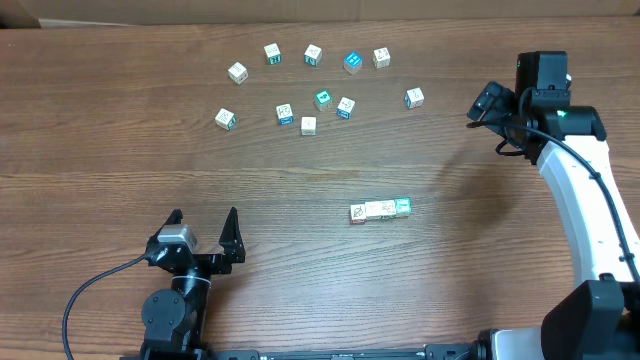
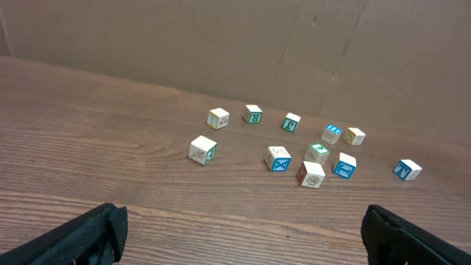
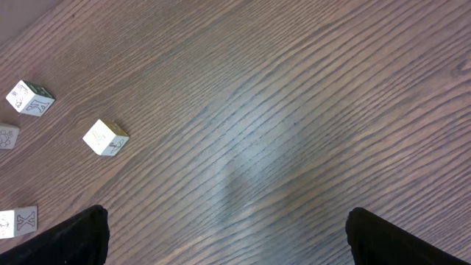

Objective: Form a horizontal line

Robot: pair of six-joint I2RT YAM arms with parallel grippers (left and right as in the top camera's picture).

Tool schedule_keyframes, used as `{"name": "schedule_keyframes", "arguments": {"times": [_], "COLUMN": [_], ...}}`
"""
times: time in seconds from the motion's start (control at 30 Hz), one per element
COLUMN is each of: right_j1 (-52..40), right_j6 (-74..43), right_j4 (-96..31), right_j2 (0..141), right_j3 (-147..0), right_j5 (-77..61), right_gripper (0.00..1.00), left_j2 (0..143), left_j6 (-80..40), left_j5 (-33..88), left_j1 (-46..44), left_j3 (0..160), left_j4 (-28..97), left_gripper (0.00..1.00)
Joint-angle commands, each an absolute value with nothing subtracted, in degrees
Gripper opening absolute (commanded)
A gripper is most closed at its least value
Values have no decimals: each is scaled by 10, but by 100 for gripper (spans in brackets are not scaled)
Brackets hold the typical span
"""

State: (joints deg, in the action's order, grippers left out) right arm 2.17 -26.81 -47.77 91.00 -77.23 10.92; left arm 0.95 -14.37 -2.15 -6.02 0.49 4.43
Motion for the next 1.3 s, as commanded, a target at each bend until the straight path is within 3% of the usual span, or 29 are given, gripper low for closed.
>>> {"name": "schedule_keyframes", "arguments": {"times": [0.0,1.27], "right_j1": [23,23], "right_j6": [-270,-270], "right_j4": [-476,-476], "right_j2": [901,861], "right_j3": [-771,-771], "right_j5": [113,113], "right_gripper": [100,100], "left_j2": [2,2], "left_j6": [-128,-128], "left_j5": [-19,-19], "left_j1": [-64,-64], "left_j3": [3,3], "left_j4": [43,43], "left_gripper": [99,100]}}
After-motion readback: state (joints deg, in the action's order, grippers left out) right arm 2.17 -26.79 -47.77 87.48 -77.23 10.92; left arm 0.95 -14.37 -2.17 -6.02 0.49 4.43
